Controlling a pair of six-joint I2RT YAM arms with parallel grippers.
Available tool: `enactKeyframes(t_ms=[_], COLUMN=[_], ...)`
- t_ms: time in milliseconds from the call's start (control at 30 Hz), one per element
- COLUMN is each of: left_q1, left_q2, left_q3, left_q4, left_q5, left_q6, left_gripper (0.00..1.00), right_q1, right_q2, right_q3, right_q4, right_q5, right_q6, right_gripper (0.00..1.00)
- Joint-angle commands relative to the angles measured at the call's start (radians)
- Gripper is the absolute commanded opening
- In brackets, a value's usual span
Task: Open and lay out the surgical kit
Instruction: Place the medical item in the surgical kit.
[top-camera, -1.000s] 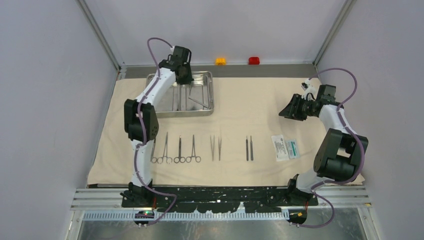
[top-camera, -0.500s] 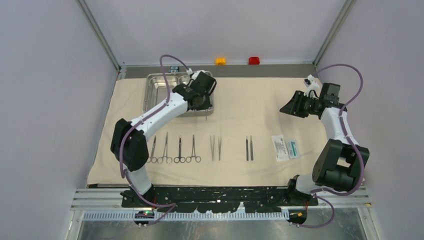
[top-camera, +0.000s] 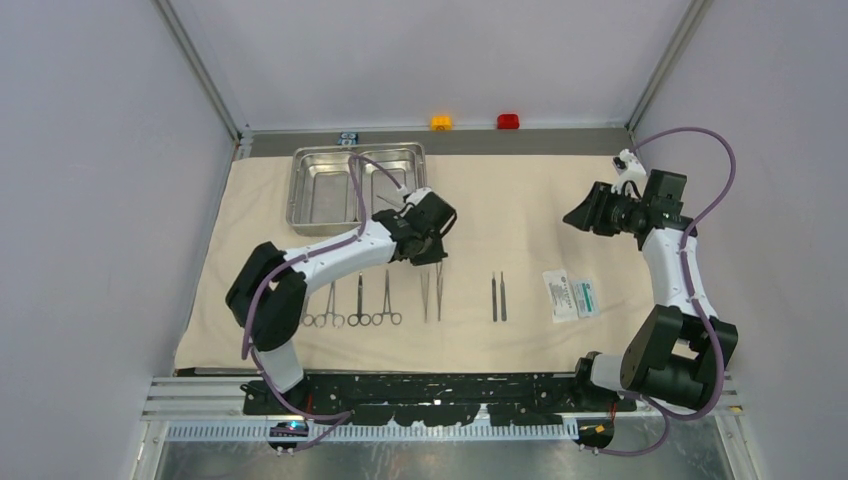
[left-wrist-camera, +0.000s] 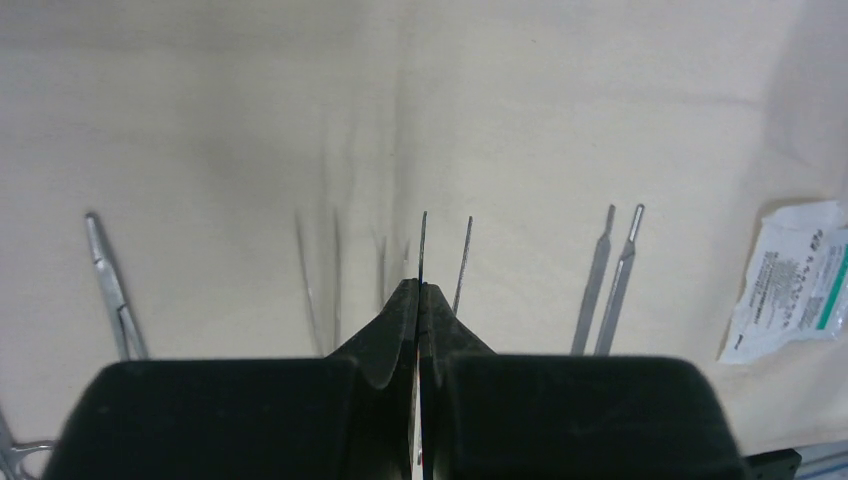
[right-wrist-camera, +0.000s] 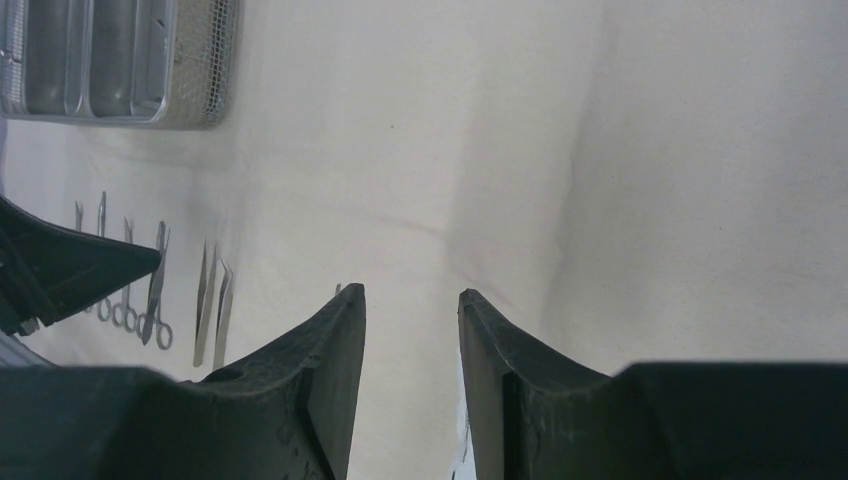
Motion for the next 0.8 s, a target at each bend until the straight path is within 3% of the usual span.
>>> enactKeyframes(t_ms=[0, 767], left_q1=[-0.038, -0.12], left_q2=[-0.034, 0.144], left_q3=[0.005, 0.012], left_q4=[0.098, 0.084], left_q5=[0.007, 0.005], left_q6=[-0.009, -0.076], left_gripper=[0.0, 0.0], right_q1=[-0.003, -0.003], right_q2=[-0.03, -0.046], right_q3=[-0.008, -0.012], right_q4=[0.045, 0.045], right_q5=[0.015, 0.005], right_q6=[-0.015, -0.027], right_gripper=[0.45, 0.45])
